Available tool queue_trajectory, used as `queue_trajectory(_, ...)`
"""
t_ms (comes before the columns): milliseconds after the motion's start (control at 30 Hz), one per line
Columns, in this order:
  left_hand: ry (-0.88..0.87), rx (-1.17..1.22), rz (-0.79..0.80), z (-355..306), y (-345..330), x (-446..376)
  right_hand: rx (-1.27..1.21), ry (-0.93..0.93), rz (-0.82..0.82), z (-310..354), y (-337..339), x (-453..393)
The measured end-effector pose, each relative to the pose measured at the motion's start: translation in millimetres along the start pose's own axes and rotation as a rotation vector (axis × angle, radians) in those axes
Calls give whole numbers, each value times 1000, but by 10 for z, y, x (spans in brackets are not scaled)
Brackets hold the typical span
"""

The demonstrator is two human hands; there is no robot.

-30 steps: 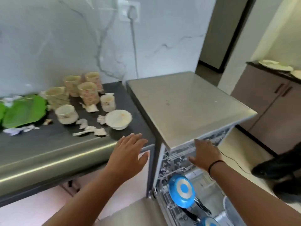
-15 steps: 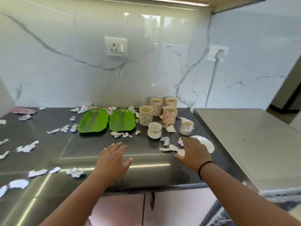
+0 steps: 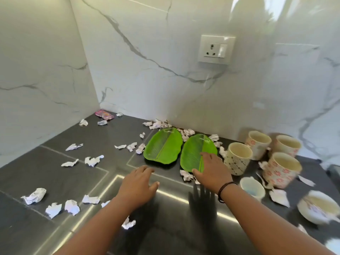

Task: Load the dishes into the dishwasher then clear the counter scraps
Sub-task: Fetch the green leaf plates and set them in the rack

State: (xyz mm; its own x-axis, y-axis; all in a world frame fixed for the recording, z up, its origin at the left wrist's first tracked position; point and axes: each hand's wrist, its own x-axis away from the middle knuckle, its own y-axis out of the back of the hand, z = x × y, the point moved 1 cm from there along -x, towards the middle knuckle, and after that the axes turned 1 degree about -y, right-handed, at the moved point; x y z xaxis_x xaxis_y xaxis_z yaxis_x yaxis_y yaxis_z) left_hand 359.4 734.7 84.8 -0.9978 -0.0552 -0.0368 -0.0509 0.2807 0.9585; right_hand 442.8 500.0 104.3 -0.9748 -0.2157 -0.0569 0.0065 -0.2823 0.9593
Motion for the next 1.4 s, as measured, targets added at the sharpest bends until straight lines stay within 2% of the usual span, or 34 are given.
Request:
queue_trajectory(133, 69, 141, -2, -133, -58, -409, -30, -134, 122, -96, -123, -562)
queue_trajectory(233, 148, 394, 81, -375, -242, -705, -47, -251, 170, -253, -284, -805)
queue_trajectory(333, 266, 586, 126, -598, -443, -935, -11, -267, 125, -310, -410, -886)
queue_trajectory(600, 359, 688, 143, -777, -643, -1216, -234, -297, 17, -317, -331, -978)
queue_trajectory(767, 450, 873, 123, -838, -462, -1188, -291, -293, -80, -269, -135, -965)
queue_trajectory(1000, 397, 1072, 39, -872, 67, -764, -369, -236, -195, 3, 311, -577)
queue_trajectory(1133, 322, 1225, -13, -894, 332, -334, -550, -197, -333, 152, 667, -147)
queue_trajectory(1267, 307, 1349, -3, -917, 493, 93, -670, -279, -437, 175, 972, 366)
queue_trajectory(1400, 232, 1412, 30, -1102, 588, 478, -889, -357, -441, 32, 1183, 998)
